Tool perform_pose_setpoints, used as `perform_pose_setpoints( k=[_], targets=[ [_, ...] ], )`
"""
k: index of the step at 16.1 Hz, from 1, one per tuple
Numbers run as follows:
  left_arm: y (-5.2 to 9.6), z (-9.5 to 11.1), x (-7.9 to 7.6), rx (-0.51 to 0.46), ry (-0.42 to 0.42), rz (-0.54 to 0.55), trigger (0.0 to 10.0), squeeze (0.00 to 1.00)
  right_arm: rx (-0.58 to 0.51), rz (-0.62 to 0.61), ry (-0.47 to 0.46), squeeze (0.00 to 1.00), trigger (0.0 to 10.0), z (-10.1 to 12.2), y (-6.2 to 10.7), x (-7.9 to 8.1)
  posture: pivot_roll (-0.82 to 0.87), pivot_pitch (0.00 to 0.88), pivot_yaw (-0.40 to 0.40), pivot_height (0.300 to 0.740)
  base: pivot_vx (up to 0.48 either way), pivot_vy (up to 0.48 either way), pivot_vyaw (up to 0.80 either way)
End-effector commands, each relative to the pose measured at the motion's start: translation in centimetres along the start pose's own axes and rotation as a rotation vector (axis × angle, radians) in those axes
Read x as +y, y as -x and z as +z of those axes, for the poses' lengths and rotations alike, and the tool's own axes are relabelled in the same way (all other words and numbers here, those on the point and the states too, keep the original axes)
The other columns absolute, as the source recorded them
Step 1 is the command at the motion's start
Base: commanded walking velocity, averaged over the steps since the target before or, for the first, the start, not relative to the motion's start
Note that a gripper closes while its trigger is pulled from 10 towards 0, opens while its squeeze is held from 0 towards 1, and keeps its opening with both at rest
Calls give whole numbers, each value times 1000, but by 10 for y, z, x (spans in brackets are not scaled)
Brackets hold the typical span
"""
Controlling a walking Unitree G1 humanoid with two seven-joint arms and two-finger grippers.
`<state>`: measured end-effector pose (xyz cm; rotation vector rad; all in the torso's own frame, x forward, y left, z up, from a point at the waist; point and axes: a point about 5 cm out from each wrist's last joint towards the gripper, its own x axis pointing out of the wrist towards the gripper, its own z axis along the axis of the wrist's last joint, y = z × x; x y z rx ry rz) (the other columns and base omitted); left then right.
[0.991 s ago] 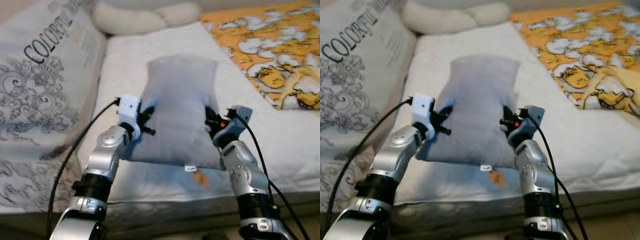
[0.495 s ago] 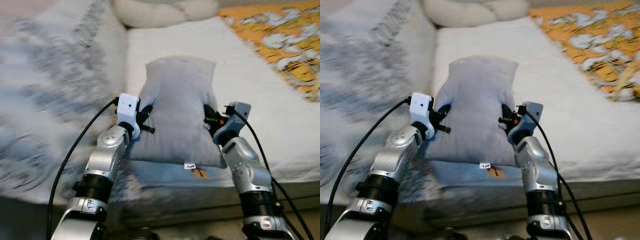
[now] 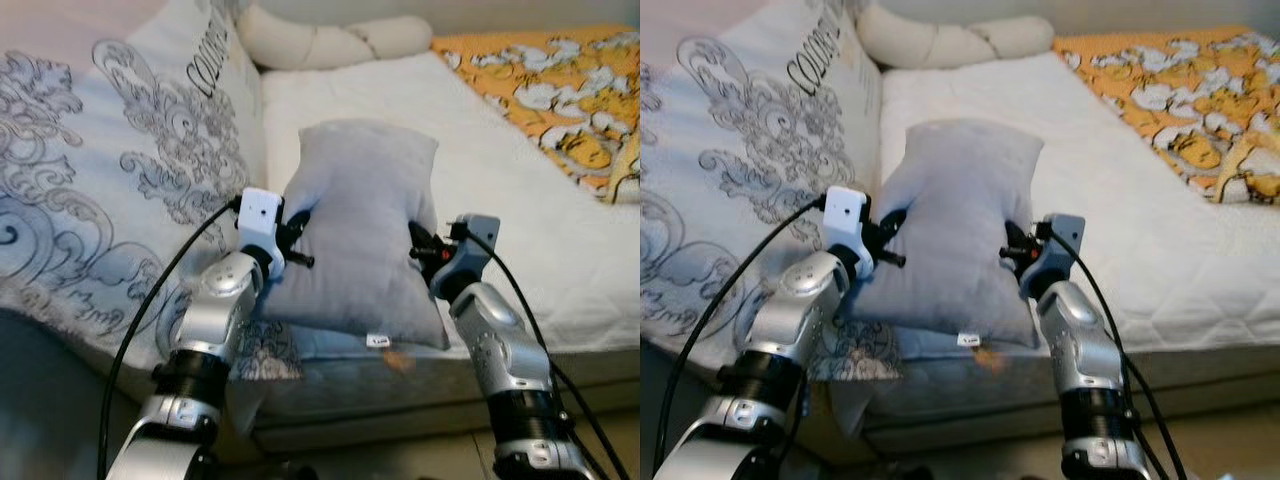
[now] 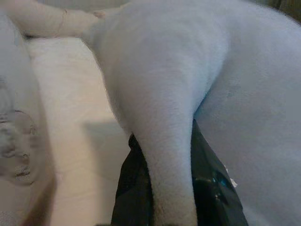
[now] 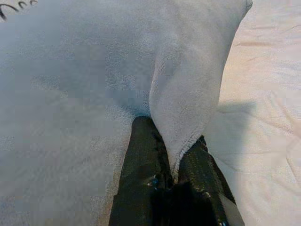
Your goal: Clean up the room
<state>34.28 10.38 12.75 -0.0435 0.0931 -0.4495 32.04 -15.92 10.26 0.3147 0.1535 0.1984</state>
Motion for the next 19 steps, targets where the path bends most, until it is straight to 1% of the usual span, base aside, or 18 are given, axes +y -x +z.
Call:
perform_pose_setpoints(
  k=[1, 4, 10, 12, 13, 14, 16, 17, 19],
  targets=[
    [3, 7, 10, -40, -7, 44, 10000, 0, -13, -3, 4, 0, 10000, 6, -3, 2, -38, 0, 91, 740, 330, 0, 0],
    [3, 5, 8, -31, -9, 39, 10000, 0, -7, -25, 6, 0, 10000, 4, -2, -2, -39, 0, 91, 740, 328, 0, 0],
    [2, 5, 6, -29, -8, 30, 10000, 0, -1, -30, 9, 0, 10000, 3, -2, -3, -42, 0, 95, 740, 327, 0, 0],
    [2, 5, 6, -29, -5, 31, 10000, 0, 21, -24, 6, 0, 10000, 1, -2, -3, -42, 0, 97, 740, 339, 0, 0],
    [2, 5, 7, -28, -5, 32, 10000, 0, 31, -16, 3, 0, 10000, 0, -3, -2, -42, 0, 98, 740, 345, 0, 438],
    [2, 5, 7, -28, -3, 34, 10000, 0, 37, -13, 27, 0, 10000, 0, -3, -2, -43, 0, 99, 740, 337, 0, 800],
    [2, 5, 7, -27, -3, 36, 10000, 0, 39, -21, 32, 0, 10000, -2, -3, -2, -45, 0, 102, 740, 343, 0, 800],
    [2, 5, 7, -26, -2, 35, 10000, 0, 36, -42, 7, 0, 10000, -2, -3, -4, -46, 0, 103, 740, 341, 0, 0],
    [1, 5, 5, -20, -6, 30, 10000, 0, 48, -57, 10, 0, 10000, -4, -1, -6, -48, 0, 105, 740, 311, 0, 0]
  ],
)
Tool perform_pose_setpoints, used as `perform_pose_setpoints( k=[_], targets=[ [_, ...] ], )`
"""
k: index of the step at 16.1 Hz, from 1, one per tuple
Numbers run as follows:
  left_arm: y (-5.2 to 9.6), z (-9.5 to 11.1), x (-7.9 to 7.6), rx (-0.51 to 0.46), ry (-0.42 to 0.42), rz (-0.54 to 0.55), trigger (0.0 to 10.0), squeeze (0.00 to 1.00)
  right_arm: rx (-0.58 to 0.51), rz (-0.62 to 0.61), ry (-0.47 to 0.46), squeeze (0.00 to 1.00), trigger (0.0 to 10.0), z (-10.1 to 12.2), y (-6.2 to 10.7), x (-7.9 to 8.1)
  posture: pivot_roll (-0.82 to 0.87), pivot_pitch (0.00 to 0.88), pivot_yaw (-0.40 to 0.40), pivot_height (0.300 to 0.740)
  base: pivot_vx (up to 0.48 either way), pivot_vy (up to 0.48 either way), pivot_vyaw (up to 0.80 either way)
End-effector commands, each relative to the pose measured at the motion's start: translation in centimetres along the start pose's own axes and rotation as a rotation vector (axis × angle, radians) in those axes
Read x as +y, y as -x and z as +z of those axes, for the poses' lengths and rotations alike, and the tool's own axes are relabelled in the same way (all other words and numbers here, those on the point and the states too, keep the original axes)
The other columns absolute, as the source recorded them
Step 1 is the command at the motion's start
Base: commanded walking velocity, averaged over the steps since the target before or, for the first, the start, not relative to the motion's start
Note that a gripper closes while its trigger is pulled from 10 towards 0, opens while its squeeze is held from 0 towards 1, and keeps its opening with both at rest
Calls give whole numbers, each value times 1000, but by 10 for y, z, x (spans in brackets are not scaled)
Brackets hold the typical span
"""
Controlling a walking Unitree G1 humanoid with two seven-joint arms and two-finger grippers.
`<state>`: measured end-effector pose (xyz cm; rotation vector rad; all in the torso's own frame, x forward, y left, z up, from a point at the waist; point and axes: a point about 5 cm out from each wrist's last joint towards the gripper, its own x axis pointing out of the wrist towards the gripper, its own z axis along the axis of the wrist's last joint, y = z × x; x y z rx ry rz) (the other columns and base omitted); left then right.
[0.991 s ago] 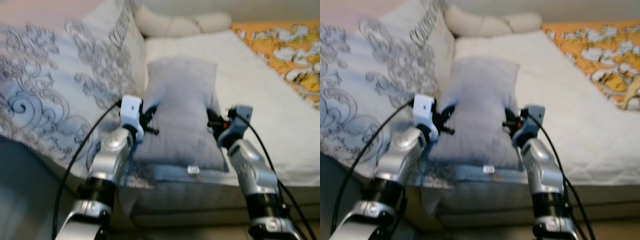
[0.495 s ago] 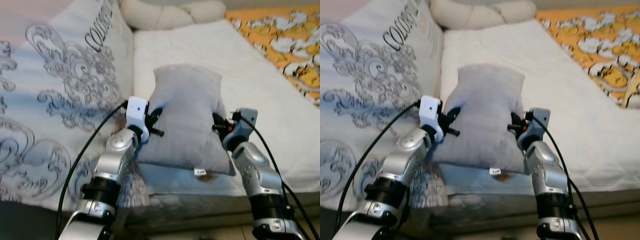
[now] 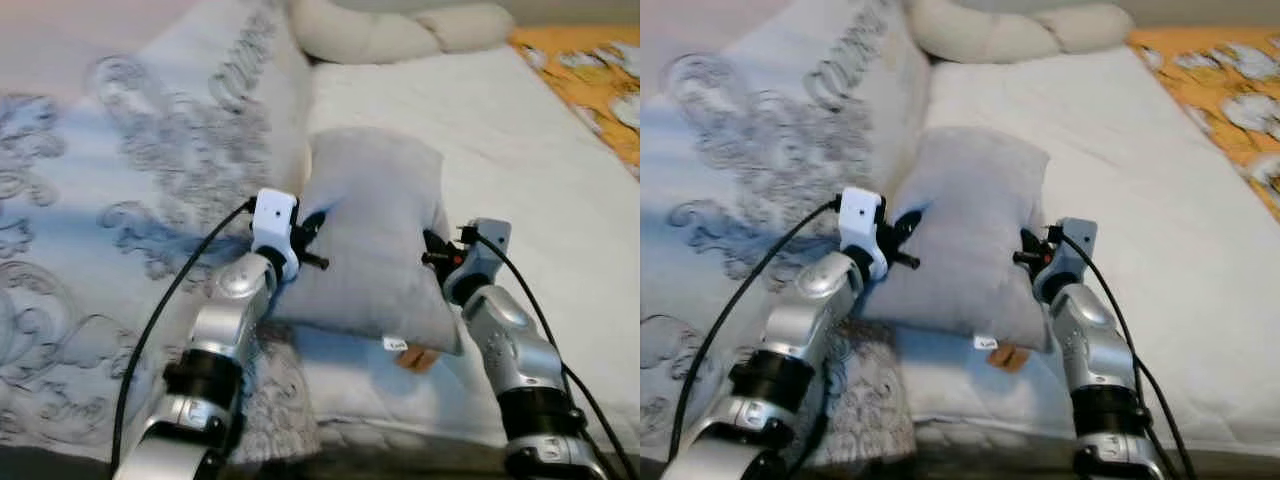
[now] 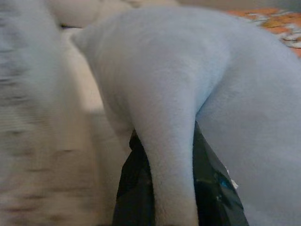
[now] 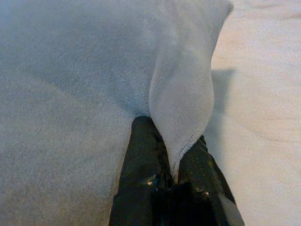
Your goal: Clean up the room
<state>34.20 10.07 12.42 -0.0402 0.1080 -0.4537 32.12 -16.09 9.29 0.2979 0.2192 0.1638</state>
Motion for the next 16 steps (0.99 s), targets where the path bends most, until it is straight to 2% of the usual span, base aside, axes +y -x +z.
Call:
perform_pose_setpoints(
  k=[1, 2, 3, 4, 6, 7, 9, 11, 12, 13, 14, 16],
  targets=[
    [2, 7, 7, -35, -9, 23, 10000, 0, -12, -16, 1, 0, 10000, 4, 1, -3, -49, 0, 105, 740, 0, 0, 0],
    [2, 6, 5, -26, -19, 6, 10000, 0, -20, -29, 1, 0, 10000, 4, 3, -5, -51, 0, 107, 740, 0, 0, 0],
    [1, 4, 4, -19, -35, 5, 10000, 0, -25, -49, 60, 322, 10000, 4, 6, -10, -53, 0, 106, 740, 0, 0, 0],
    [1, 3, 5, -16, -47, 10, 10000, 0, -27, -78, 137, 1000, 10000, 2, 8, -15, -55, 0, 107, 740, 0, 0, 0],
    [-2, 2, 6, -1, -76, 12, 10000, 0, -27, -128, 155, 1000, 10000, 1, 12, -26, -56, 0, 108, 740, 0, 0, 0],
    [-6, 0, 8, 33, -130, 13, 10000, 0, -37, -158, 161, 1000, 10000, 1, 16, -35, -62, 0, 112, 740, 0, 0, 0],
    [-9, 0, 12, 47, -193, 36, 10000, 0, -47, -143, 194, 1000, 10000, 1, 23, -36, -68, 0, 115, 740, 0, 0, 0],
    [-12, 7, 15, 21, -210, 68, 10000, 0, -62, -123, 199, 1000, 10000, -2, 31, -37, -75, 0, 120, 740, 0, 0, 0],
    [-14, 13, 18, -1, -238, 86, 10000, 0, -64, -66, 232, 1000, 10000, -2, 30, -33, -73, 0, 117, 740, 0, 0, 0],
    [-14, 17, 21, -18, -269, 93, 10000, 0, -76, 2, 216, 1000, 10000, 1, 30, -25, -71, 0, 114, 740, 0, 0, 0],
    [-14, 22, 23, -37, -298, 94, 10000, 0, -92, 72, 239, 1000, 10000, 3, 31, -17, -70, 0, 112, 740, 0, 0, 0],
    [-14, 28, 22, -58, -328, 73, 10000, 0, -87, 148, 256, 1000, 10000, 2, 33, -7, -66, 0, 110, 740, 0, 0, 0]
  ],
)
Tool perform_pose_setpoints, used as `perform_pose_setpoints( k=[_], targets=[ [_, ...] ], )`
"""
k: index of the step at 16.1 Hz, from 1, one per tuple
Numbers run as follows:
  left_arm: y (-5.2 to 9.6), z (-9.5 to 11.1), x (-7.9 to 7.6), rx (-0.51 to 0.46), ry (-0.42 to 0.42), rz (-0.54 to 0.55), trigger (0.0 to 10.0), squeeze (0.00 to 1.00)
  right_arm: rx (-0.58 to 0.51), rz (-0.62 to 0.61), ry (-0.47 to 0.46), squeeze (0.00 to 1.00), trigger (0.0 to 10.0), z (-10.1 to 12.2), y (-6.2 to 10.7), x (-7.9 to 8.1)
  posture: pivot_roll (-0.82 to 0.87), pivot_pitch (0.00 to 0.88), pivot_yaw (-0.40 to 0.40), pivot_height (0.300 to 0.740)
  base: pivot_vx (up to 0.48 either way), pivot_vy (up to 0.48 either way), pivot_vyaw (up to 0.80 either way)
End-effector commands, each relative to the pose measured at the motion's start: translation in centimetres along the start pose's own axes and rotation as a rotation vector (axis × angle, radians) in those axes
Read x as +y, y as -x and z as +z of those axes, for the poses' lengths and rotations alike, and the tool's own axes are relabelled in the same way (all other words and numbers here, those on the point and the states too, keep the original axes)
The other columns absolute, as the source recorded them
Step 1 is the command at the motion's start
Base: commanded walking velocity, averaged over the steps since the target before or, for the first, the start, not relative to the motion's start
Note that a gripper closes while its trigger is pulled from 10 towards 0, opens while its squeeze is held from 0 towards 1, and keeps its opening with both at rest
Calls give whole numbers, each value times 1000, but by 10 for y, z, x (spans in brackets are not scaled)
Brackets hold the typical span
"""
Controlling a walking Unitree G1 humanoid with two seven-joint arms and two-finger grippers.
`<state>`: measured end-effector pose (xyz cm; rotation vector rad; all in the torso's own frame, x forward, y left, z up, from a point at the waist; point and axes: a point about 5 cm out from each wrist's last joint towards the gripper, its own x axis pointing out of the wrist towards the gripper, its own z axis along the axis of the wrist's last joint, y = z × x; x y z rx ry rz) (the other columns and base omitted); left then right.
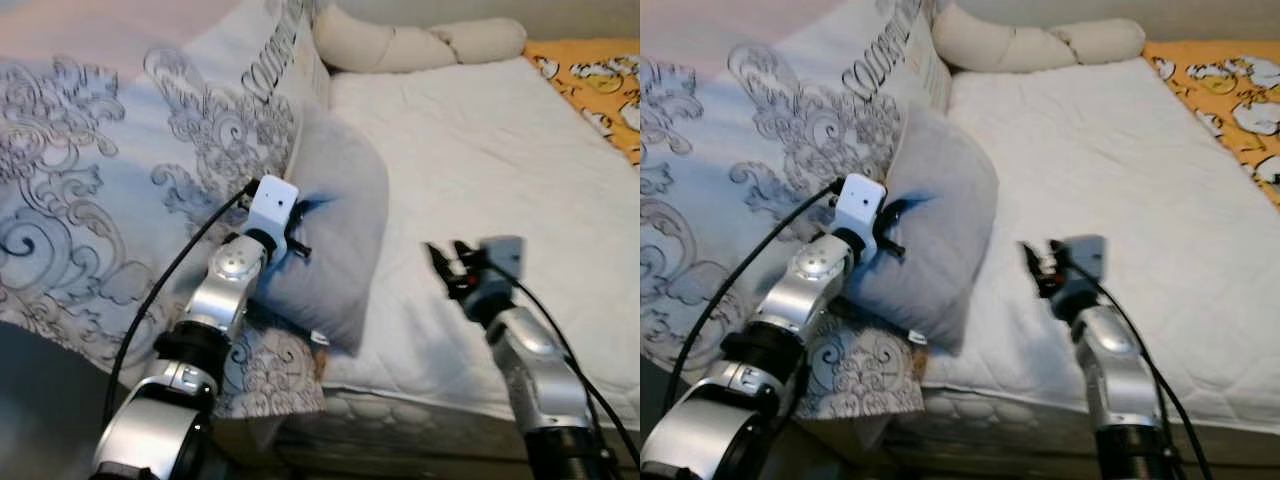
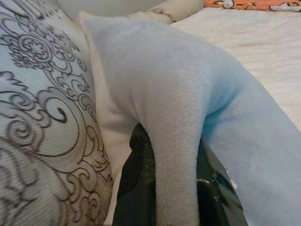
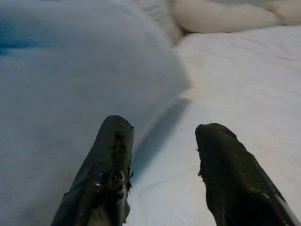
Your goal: Clean up the room
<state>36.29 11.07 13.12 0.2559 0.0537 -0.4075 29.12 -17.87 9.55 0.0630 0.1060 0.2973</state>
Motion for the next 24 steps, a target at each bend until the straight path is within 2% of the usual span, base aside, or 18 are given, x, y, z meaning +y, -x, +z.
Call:
perform_pose_setpoints(
  k=[1, 5, 8, 10, 12, 13, 15, 16, 17, 19, 20, 21, 22, 23, 24],
  targets=[
    [-2, 17, 10, -65, -55, 14, 10000, 0, -18, 50, 8, 1000, 10000, 3, -1, 8, -65, 0, 109, 740, 0, 0, 0],
    [-10, 23, 29, -24, -122, 74, 10000, 0, -37, 150, 41, 1000, 10000, 10, 0, 16, -61, 0, 104, 740, 0, 0, 0],
    [-13, 34, 47, 22, -256, 130, 10000, 0, -31, 324, 63, 1000, 10000, 16, 8, 24, -64, 0, 110, 740, 0, 0, 0],
    [-14, 33, 48, 48, -258, 139, 10000, 0, -30, 361, 67, 1000, 10000, 18, 12, 23, -65, 0, 113, 740, 0, 0, 0],
    [-12, 22, 38, 107, -303, 109, 10000, 0, -28, 373, 79, 1000, 10000, 20, 16, 18, -66, 0, 119, 740, 0, 0, 0],
    [-11, 16, 35, 132, -278, 102, 10000, 0, -33, 354, 92, 1000, 10000, 20, 16, 15, -64, 0, 119, 740, 0, 0, 0],
    [-10, 12, 33, 141, -262, 104, 10000, 0, -60, 388, 56, 1000, 10000, 22, 19, 16, -62, 0, 119, 740, 0, 0, 0],
    [-10, 12, 32, 131, -231, 87, 10000, 529, -76, 404, 27, 1000, 10000, 24, 21, 17, -63, 0, 121, 740, 0, 0, 0],
    [-9, 13, 32, 118, -190, 84, 10000, 1000, -79, 404, 25, 1000, 10000, 24, 22, 16, -63, 0, 122, 740, 0, 0, 0],
    [-8, 16, 33, 89, -135, 84, 10000, 1000, -70, 390, 36, 1000, 10000, 20, 23, 14, -64, 0, 125, 740, 0, 0, 0],
    [-4, 20, 34, 14, -10, 62, 10000, 1000, -79, 391, 24, 1000, 10000, 20, 24, 13, -63, 0, 125, 740, 0, 0, 0],
    [0, 22, 35, -29, 28, 33, 10000, 1000, -93, 387, 17, 1000, 10000, 22, 24, 13, -61, 0, 123, 740, 0, 0, 0],
    [4, 25, 38, -63, -14, 44, 10000, 1000, -100, 389, 8, 1000, 10000, 23, 24, 14, -55, 0, 122, 740, 0, 0, 0],
    [15, 32, 42, -163, 45, 70, 10000, 1000, -105, 386, -11, 1000, 10000, 20, 26, 13, -54, 0, 126, 740, 0, 0, 0],
    [21, 33, 42, -186, 96, 74, 10000, 1000, -106, 376, -19, 1000, 10000, 18, 27, 12, -53, 0, 124, 740, 0, 0, 0]
  ],
)
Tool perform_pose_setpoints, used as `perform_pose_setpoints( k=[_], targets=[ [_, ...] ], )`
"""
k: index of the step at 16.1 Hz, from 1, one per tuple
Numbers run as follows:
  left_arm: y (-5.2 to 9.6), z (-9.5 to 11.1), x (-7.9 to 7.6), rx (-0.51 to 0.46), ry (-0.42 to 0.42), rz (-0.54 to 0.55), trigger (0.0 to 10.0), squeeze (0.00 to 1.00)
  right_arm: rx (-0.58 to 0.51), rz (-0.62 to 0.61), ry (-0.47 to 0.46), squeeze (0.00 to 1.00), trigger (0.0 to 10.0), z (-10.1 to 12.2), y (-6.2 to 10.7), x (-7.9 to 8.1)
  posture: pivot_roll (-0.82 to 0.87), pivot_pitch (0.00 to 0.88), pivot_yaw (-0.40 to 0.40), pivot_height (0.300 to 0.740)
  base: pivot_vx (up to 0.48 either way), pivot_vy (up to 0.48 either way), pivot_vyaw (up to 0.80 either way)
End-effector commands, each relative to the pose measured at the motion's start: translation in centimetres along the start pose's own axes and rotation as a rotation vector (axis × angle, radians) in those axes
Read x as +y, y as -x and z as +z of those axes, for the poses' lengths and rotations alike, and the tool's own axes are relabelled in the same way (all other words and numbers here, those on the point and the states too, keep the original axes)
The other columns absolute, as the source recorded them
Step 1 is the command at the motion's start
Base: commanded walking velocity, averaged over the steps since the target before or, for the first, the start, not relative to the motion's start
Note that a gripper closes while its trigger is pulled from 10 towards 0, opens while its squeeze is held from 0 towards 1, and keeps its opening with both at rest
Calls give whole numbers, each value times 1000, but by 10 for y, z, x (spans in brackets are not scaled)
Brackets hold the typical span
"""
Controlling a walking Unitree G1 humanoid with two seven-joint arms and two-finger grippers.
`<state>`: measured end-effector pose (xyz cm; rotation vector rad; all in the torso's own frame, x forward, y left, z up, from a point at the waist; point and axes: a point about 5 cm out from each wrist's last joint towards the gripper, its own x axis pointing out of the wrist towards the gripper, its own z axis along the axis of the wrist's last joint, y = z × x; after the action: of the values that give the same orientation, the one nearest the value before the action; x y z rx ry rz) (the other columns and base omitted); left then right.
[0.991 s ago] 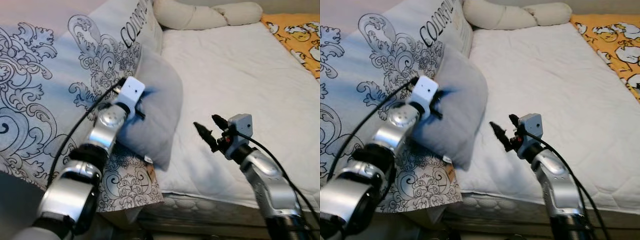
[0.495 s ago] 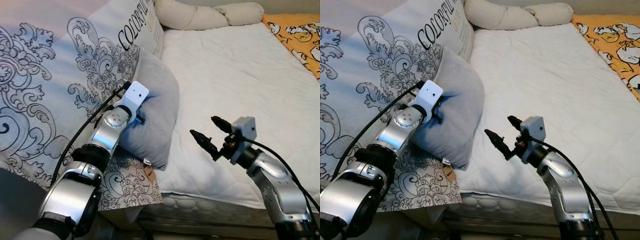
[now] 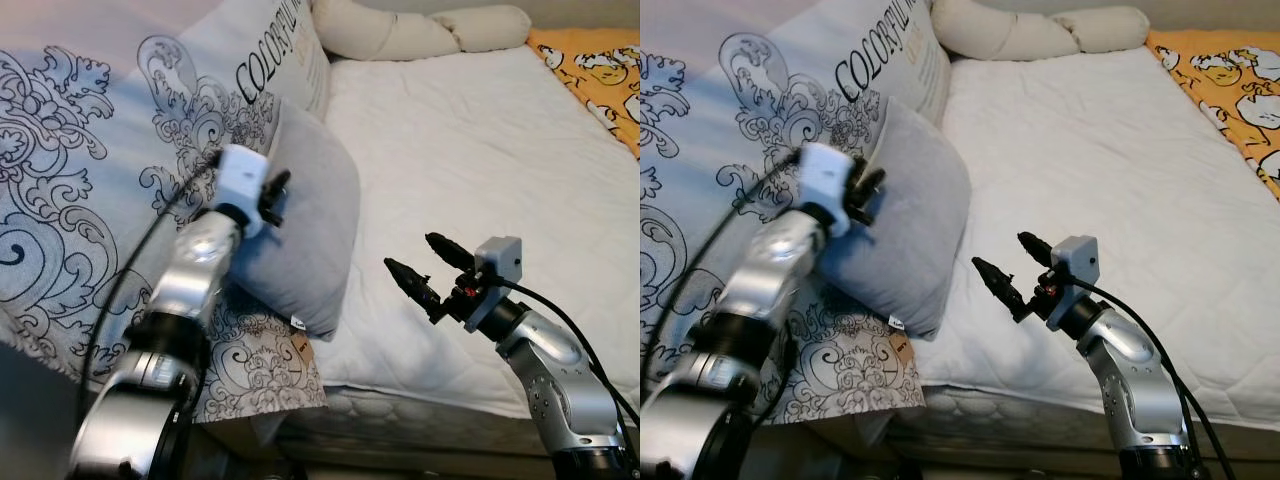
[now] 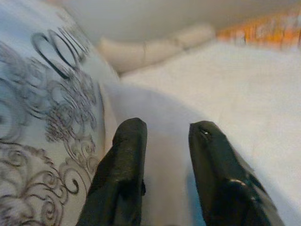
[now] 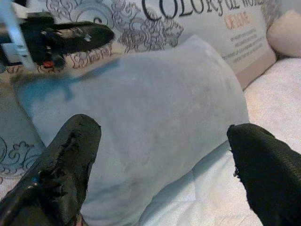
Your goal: Clean up the room
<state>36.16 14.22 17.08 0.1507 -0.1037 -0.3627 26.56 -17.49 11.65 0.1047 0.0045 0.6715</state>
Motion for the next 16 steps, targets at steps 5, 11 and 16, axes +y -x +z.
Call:
perform_pose_setpoints(
  k=[5, 11, 16],
  targets=[
    [24, 2, 9, 0, 119, 154, 10000, 1000, -59, -459, -54, 1000, 10000, -5, -6, -27, -30, 0, 88, 740, 0, -72, 0],
    [52, -26, 7, 121, 82, 242, 10000, 1000, -34, -603, -19, 1000, 10000, 2, -15, -31, -33, 0, 51, 740, 0, -438, 0],
    [71, -52, -2, 224, 101, 276, 10000, 1000, -5, -597, 2, 1000, 10000, 1, -17, -29, -35, 0, 30, 740, 0, -403, 0]
  ],
)
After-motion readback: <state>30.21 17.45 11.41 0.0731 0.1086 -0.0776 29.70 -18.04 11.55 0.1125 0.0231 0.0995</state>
